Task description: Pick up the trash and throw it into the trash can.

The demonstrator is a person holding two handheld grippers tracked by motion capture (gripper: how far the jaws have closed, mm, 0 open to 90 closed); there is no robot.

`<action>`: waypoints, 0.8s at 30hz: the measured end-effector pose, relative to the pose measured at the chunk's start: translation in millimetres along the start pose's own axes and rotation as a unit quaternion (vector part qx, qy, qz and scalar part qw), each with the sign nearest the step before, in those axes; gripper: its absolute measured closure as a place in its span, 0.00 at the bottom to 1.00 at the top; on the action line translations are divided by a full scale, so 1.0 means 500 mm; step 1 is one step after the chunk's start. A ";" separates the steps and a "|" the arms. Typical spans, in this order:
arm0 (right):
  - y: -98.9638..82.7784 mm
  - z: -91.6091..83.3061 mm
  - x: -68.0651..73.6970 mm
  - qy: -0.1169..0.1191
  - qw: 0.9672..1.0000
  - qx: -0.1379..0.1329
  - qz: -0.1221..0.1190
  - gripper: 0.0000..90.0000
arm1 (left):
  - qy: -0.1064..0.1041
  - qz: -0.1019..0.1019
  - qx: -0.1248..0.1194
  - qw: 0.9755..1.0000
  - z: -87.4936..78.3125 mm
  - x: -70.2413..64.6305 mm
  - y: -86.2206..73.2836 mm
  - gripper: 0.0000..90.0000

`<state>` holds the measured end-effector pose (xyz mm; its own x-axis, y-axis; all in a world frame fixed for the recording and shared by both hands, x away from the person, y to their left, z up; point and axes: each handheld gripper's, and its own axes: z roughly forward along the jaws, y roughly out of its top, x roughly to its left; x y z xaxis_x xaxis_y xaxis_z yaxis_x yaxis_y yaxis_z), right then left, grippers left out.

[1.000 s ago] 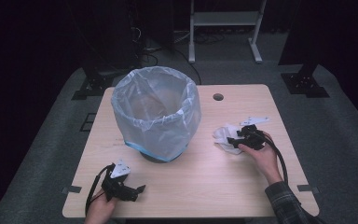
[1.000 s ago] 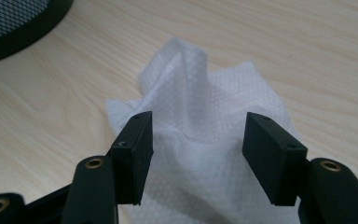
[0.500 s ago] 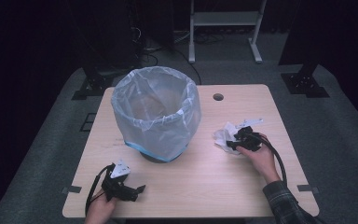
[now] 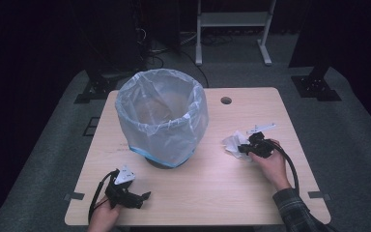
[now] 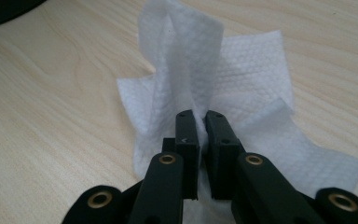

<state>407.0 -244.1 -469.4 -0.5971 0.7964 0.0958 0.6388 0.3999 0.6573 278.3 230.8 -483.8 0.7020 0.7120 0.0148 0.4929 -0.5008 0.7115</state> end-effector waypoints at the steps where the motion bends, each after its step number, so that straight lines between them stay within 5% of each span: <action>1: 0.000 -0.001 0.000 0.000 1.000 0.000 -0.001 0.94 | 0.000 0.000 0.000 1.000 0.000 0.000 0.000 0.00; 14: 0.005 -0.021 -0.001 0.007 1.000 -0.017 -0.001 0.95 | 0.000 0.000 0.000 1.000 0.000 0.000 0.000 0.00; 24: 0.017 -0.066 0.003 0.025 0.998 -0.060 0.005 0.95 | 0.000 0.000 0.000 1.000 0.000 0.000 0.000 0.00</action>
<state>395.5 -254.5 -439.2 -0.6162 0.7753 0.1386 0.5843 0.3319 0.7405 278.3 230.8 -483.8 0.7021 0.7119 0.0153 0.4926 -0.5012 0.7115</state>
